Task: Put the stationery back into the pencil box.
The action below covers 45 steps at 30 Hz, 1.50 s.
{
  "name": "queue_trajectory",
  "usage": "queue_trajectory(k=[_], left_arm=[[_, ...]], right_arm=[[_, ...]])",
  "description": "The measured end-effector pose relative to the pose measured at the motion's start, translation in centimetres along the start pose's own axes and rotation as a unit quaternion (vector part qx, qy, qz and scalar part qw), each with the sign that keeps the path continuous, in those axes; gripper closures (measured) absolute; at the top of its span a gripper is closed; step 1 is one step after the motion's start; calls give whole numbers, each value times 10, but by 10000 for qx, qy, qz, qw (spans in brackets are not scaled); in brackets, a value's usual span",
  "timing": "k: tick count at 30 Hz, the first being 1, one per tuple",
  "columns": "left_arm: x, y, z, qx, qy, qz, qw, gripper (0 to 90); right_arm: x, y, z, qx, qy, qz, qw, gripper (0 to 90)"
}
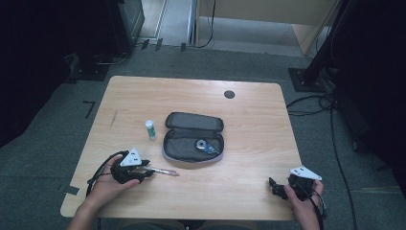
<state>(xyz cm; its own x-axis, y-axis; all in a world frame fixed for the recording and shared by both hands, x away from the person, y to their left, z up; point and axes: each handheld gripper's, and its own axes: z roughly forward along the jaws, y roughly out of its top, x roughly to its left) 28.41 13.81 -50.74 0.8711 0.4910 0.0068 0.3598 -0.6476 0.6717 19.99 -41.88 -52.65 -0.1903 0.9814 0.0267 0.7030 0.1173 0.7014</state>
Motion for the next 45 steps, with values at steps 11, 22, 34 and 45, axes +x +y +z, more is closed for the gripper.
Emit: queue_trajectory(k=[11,22,34,45], left_arm=[[0,-2,-5,59,-104,23,9999,759],[-5,-2,-4,72,-243,-26,9997,683],[-24,-5,-6,-101,-509,366,9980,811],[-26,14,-26,-794,-741,232,9938,811]], right_arm=[[0,0,0,0,-1,2,10000,0],[0,0,0,-1,0,14,10000,0],[0,0,0,-1,0,13,10000,0],[0,0,0,7,-1,8,10000,0]])
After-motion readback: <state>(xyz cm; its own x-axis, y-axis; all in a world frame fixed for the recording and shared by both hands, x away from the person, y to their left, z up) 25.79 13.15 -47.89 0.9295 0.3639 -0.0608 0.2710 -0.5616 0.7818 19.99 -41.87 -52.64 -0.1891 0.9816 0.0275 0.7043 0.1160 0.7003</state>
